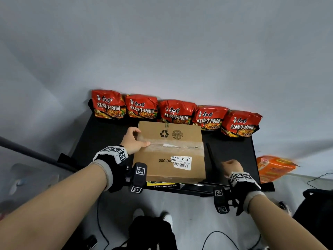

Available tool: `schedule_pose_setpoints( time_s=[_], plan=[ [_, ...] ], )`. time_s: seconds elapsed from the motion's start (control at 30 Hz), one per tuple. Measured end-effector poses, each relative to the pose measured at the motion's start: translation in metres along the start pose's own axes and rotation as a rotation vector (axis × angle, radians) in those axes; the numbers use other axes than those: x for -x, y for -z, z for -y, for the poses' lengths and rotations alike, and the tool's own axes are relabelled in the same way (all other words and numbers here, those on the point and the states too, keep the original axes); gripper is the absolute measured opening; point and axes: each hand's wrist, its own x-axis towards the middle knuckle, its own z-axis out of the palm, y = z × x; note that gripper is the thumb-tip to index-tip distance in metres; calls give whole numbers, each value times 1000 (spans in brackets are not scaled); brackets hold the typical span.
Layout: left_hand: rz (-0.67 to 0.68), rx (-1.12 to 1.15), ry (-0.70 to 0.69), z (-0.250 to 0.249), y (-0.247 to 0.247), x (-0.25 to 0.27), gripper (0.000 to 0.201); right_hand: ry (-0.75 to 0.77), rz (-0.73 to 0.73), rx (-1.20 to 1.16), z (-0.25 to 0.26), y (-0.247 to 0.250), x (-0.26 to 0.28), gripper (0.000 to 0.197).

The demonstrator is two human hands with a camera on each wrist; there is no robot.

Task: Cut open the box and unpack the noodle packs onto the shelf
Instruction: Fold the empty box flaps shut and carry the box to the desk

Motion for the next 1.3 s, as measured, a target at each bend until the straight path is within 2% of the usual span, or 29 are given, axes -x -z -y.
schedule_pose_setpoints(
  time_s=[0.07, 0.13, 0.2, 0.27, 0.37, 0.47, 0.6, 0.73, 0.83, 0.93, 1.0, 1.03, 1.07, 1.2, 1.27, 1.3],
  plan=[
    [47, 64, 68, -5, 3, -5, 85, 17, -14, 59, 6, -5, -3, 20],
    [118, 89, 133, -11, 7, -7, 106, 37, -24, 91, 14, -10, -2, 32],
    [159, 49, 182, -15, 10, -11, 105, 46, 4, 164, 17, -18, -5, 33],
    [166, 40, 226, -15, 11, -15, 100, 41, 42, 251, 21, -23, -3, 25],
    [199, 91, 269, -10, 12, -18, 105, 40, 79, 341, 27, -25, 2, 20],
    [201, 122, 287, -6, 12, -20, 98, 19, 174, 384, 26, -26, -2, 16],
    [216, 132, 271, -7, 12, -17, 95, -111, 354, 202, 14, -21, -4, 22],
    [215, 121, 255, -7, 13, -10, 92, -100, 429, -81, 21, -10, 19, 26],
    [243, 97, 255, -4, 14, -7, 72, -23, 374, -258, 33, -1, 33, 22],
    [292, 90, 264, 19, 10, -27, 91, 73, 283, -397, 46, 1, 45, 23],
    [302, 107, 265, 44, 3, -52, 99, 119, 196, -411, 54, -5, 48, 24],
    [307, 112, 275, 43, 3, -48, 103, 136, 154, -380, 56, -10, 49, 24],
    [306, 120, 287, 34, 5, -34, 100, 150, 128, -325, 58, -15, 50, 23],
    [340, 194, 223, -9, 13, 29, 37, 170, 128, -223, 62, -33, 62, 38],
    [401, 232, 173, -12, 13, 35, 19, 179, 110, -208, 64, -36, 71, 37],
    [406, 245, 153, -11, 14, 37, 17, 182, 99, -208, 64, -38, 74, 37]
  ],
)
